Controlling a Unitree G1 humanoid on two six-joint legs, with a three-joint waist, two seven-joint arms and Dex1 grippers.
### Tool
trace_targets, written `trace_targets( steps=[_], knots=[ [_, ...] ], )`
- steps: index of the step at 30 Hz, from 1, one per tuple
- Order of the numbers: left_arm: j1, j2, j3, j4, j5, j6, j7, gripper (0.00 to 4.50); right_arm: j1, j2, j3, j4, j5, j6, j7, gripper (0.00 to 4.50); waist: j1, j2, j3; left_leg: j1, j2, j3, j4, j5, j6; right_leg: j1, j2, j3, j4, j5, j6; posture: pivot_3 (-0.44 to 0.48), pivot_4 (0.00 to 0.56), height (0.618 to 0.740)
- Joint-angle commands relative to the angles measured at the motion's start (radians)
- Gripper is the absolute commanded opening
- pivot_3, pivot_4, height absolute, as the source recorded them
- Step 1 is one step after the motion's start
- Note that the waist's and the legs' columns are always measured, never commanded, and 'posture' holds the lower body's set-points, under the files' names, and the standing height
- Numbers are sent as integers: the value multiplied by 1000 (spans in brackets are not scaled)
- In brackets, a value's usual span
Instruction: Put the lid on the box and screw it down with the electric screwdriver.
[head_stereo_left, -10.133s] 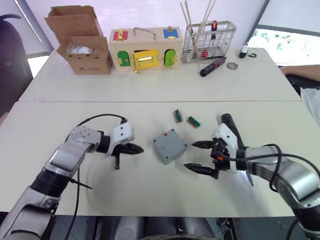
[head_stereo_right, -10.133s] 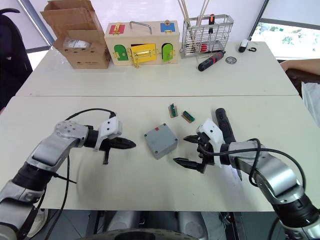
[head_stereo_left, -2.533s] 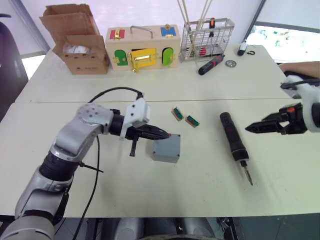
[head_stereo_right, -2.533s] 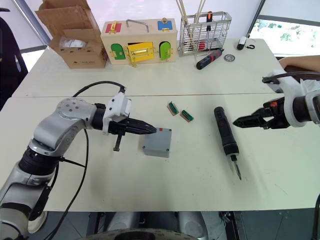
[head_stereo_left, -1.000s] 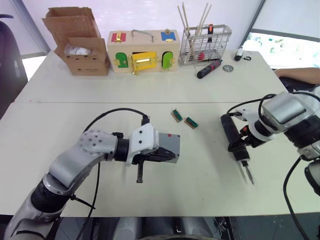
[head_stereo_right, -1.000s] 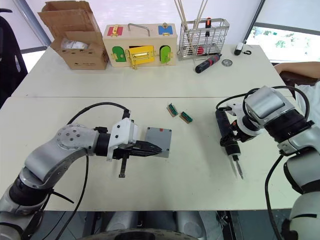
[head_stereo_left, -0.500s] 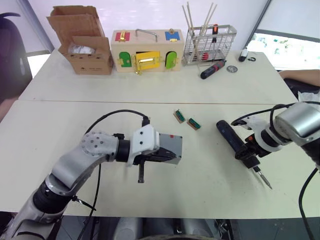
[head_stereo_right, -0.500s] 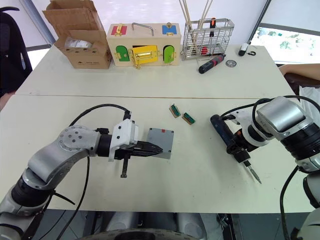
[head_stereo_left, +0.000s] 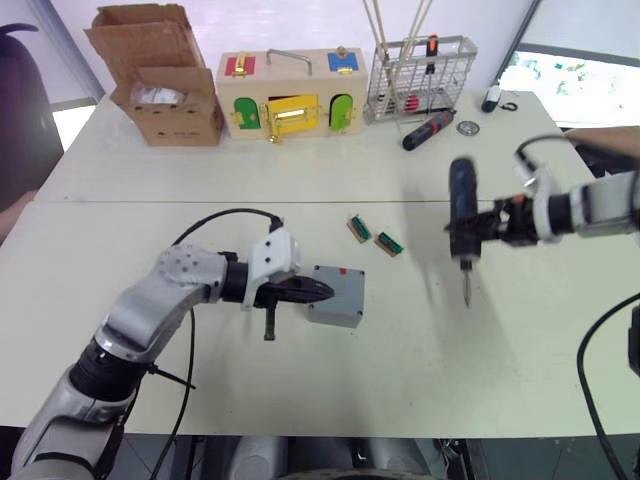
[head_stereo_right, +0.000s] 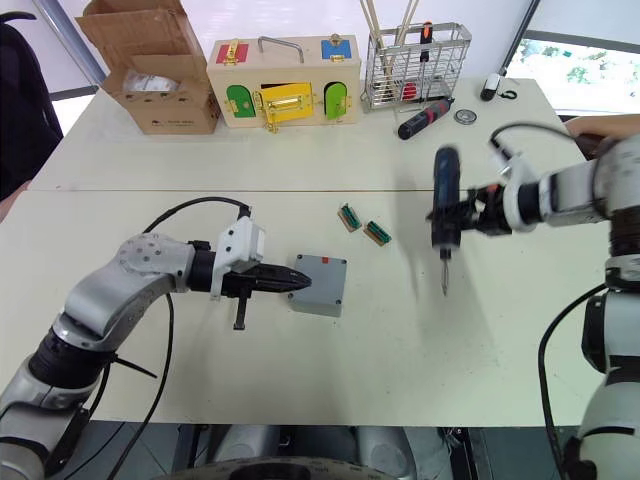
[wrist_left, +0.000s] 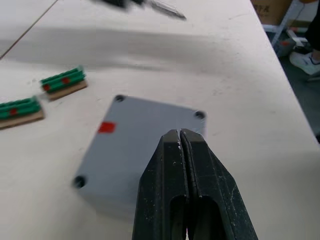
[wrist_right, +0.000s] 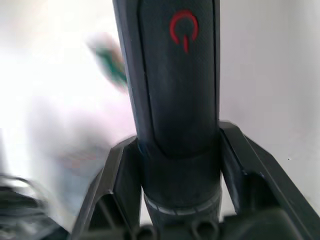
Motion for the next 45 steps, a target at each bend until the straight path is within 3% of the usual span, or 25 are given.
trace_targets(
  steps=[1,3,6,13,19,25,45],
  knots=[
    [-48,-6,26,31,-8,-20,-35,0,141,135,-316,-247,426,-202,-408,1823,-4,-1,0,0,1,-1,1,0,0,1,1,-1,1,0,0,0,150,740],
    [-98,-11,29,82,-17,-17,-69,0,241,278,-386,-559,509,-402,-536,1823,-5,-1,0,0,0,0,1,0,0,1,0,-1,1,0,0,0,150,740],
    [-166,-19,34,150,-25,-3,-110,0,320,425,-373,-923,431,-603,-556,1823,-11,4,3,-1,0,0,1,0,0,-1,1,0,3,0,0,0,150,740],
    [-201,-14,34,218,-13,15,-145,0,523,467,-127,-1257,-23,-805,-344,1823,-15,4,3,2,1,-1,0,1,-1,0,2,0,1,0,1,0,150,740],
    [-158,-18,8,167,7,40,-116,0,657,410,105,-1394,-372,-917,-202,1823,-13,4,3,2,0,-1,1,2,-3,0,1,0,2,0,1,0,150,740],
    [-128,-35,-37,172,84,-7,-87,0,750,418,208,-1392,-537,-990,-118,1823,-9,4,3,2,0,-1,1,3,-5,0,1,0,2,0,1,0,150,740],
    [-118,-39,-72,139,116,-3,-124,0,806,474,214,-1404,-600,-960,-47,1823,-10,4,3,2,-1,-2,1,3,-5,0,1,0,3,0,0,0,150,740]
  ],
)
